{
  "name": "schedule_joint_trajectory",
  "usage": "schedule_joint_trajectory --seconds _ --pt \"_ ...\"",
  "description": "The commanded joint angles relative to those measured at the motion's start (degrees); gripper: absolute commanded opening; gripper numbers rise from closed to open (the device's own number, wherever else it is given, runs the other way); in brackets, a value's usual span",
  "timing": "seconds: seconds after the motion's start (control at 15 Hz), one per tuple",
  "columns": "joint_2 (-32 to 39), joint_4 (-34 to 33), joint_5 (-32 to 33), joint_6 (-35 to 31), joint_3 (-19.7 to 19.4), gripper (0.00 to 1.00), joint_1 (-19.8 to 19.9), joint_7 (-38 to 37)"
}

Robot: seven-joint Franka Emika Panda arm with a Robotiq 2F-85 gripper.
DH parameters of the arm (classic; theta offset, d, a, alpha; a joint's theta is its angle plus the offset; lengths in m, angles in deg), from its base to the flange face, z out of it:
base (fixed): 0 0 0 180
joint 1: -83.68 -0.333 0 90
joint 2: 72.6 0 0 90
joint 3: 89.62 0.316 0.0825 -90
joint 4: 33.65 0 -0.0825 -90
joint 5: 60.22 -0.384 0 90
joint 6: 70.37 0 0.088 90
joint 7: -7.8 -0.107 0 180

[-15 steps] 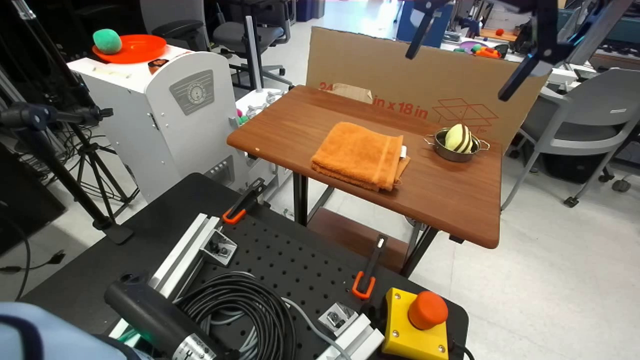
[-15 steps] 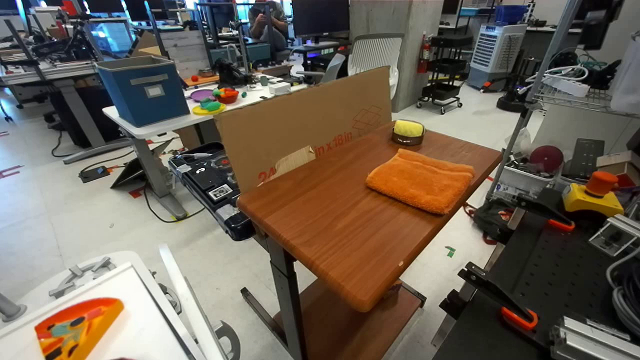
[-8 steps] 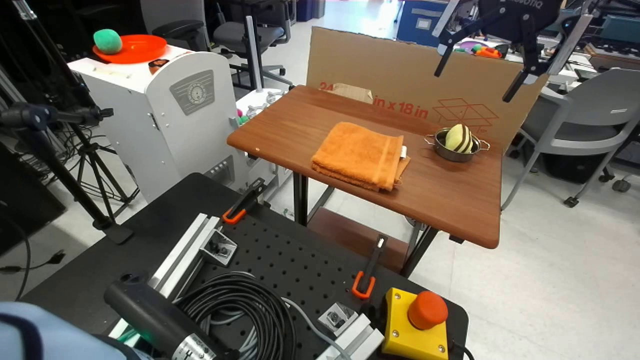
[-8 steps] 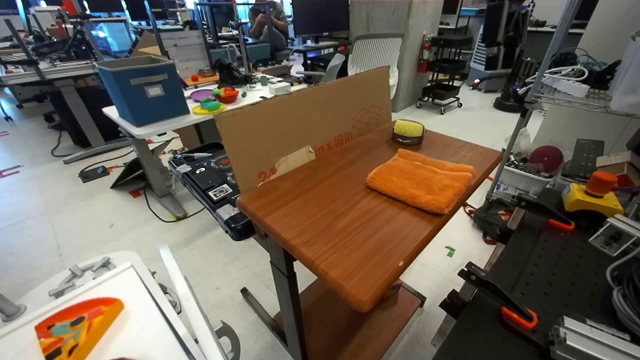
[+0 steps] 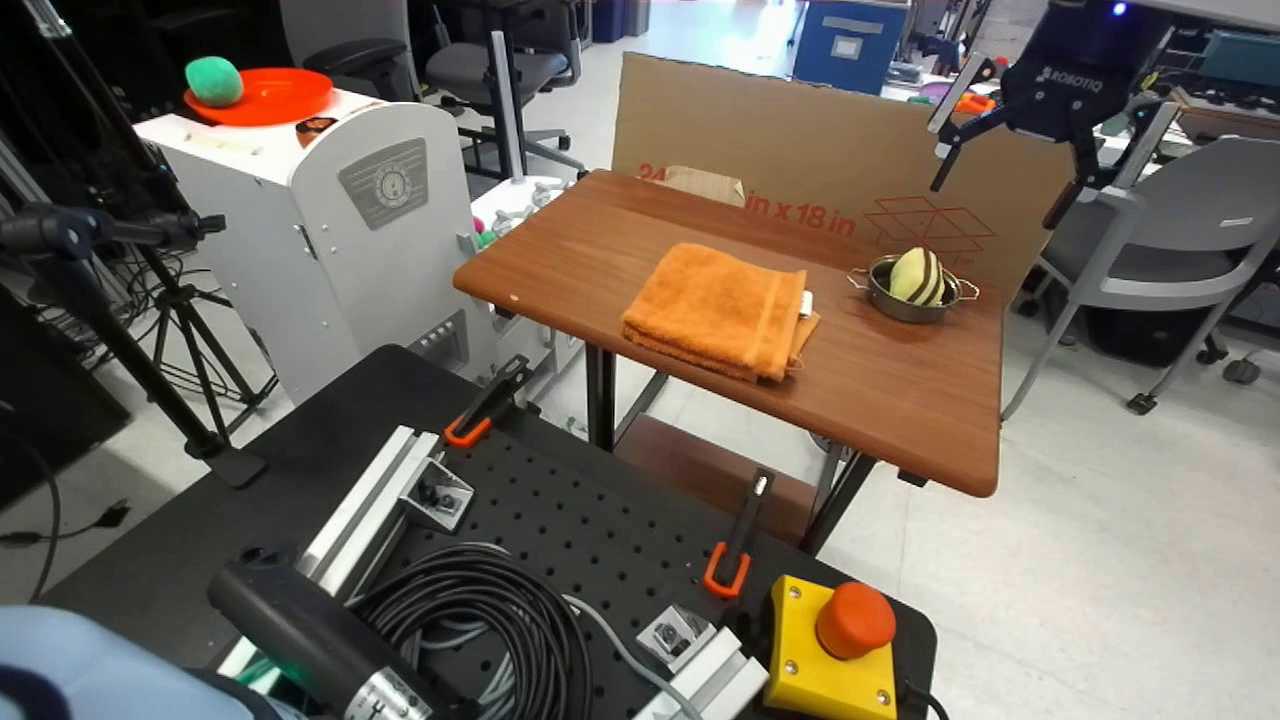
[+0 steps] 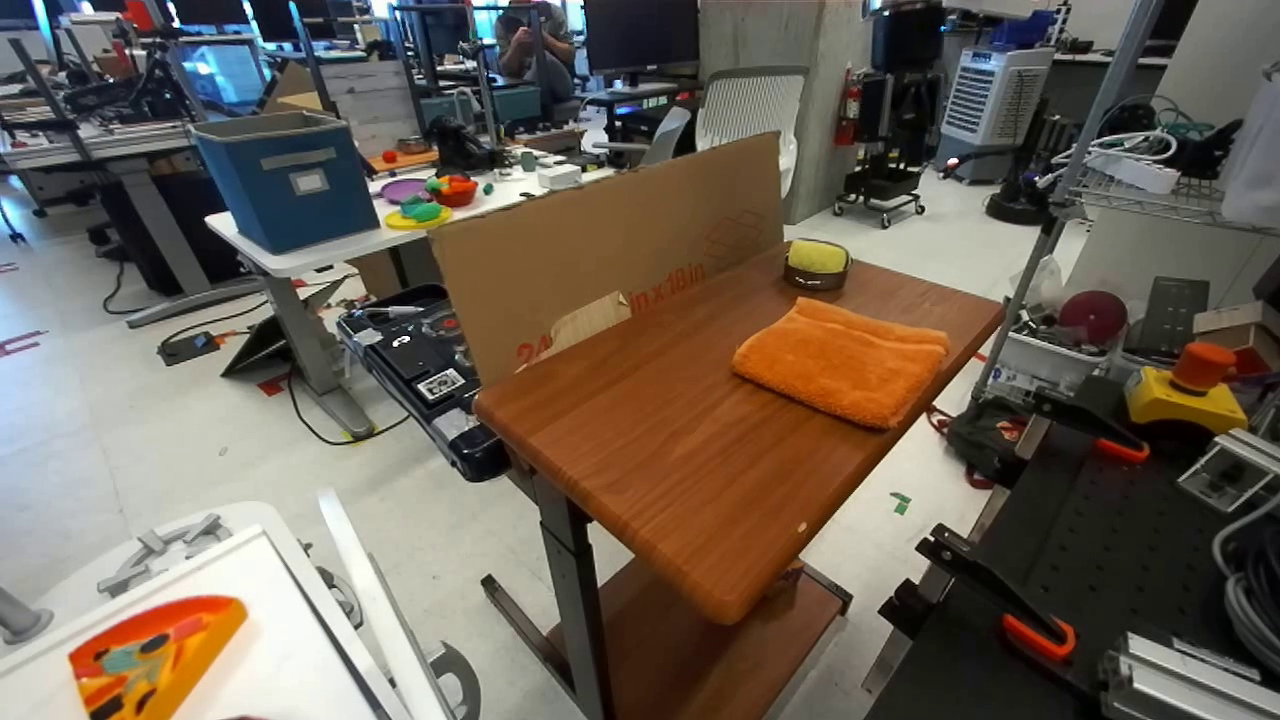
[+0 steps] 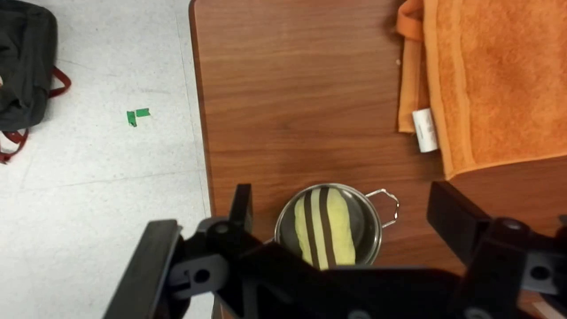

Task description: Remove the object from the pot.

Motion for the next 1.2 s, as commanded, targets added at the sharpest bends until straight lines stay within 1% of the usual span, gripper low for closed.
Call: schedule_joint_trajectory --seconds 0.0,0.27,0.47,0.67,0.87,1.0,1.13 --pt "10.75 -13.98 0.42 3.19 3.59 1.0 2.24 -0.24" --pt "19.04 -22.76 0.86 4.02 5.66 1.0 1.99 -0.72" --pt "23.9 -27.59 1.44 5.69 6.52 1.0 1.66 -0.53" --pt "26.9 -31.18 2.01 7.49 6.77 1.0 1.53 -0.31" --pt "28.35 -33.84 2.9 9.26 6.6 1.0 1.72 0.15" --pt "29.04 -35.18 3.78 10.68 6.41 0.74 1.73 0.14" --pt "29.67 -36.19 4.52 12.01 6.33 0.58 1.67 0.12"
